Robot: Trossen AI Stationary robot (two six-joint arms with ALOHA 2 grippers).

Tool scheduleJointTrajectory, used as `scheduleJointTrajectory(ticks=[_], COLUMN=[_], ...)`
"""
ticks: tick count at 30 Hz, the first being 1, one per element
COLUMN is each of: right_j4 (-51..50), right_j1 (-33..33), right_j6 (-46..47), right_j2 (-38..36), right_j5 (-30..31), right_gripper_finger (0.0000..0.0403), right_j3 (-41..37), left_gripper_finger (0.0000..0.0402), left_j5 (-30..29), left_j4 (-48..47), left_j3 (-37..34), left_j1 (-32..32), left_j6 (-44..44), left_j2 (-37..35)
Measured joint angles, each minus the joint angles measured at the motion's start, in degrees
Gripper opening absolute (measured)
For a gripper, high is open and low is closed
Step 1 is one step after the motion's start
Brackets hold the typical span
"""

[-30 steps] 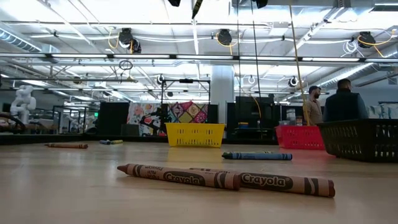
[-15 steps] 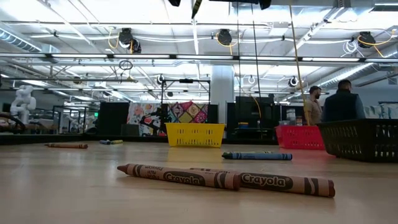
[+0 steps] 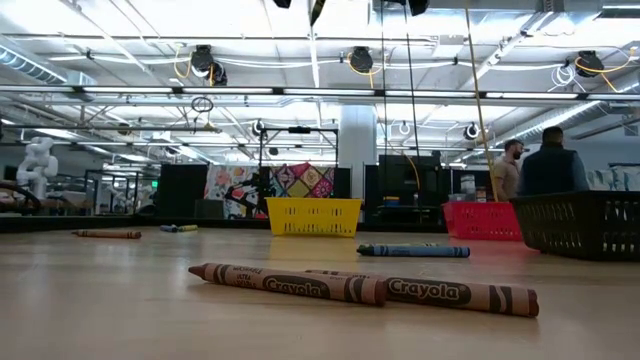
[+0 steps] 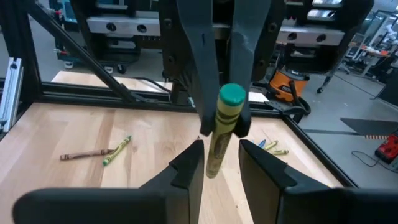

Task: Sort crayons
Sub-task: Put the green crayon into the black bin

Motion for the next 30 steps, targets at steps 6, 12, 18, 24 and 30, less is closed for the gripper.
scheduleJointTrajectory(ticks=[6, 12, 18, 24, 30], right_j4=[0.1, 0.1, 0.1, -2.6, -4.2], right_j1=[-0.8, -1.6, -1.7, -1.7, -1.6], right_j6=[-0.1, 0.3, 0.8, 4.4, 7.9], right_j2=[0.0, 0.0, 0.0, 0.0, 0.0], right_j5=[0.1, -0.7, -2.5, -2.5, -1.4], right_gripper_finger=[0.0085, 0.0028, 0.0008, 0.0003, 0.0001], right_j3=[0.0, 0.0, 0.0, 0.0, 0.0], left_gripper_finger=[0.0000, 0.0000, 0.0000, 0.0004, 0.0035], left_j5=[0.2, 0.0, 0.0, -1.4, -1.9], left_j4=[0.5, 0.5, 0.1, -3.2, -4.9], left_j3=[0.0, 0.0, 0.0, 0.0, 0.0], left_j1=[0.1, 0.2, 0.1, 0.1, 0.1], left_j6=[0.1, 0.2, 0.2, 1.1, 1.2], left_j2=[0.0, 0.0, 0.0, 0.0, 0.0])
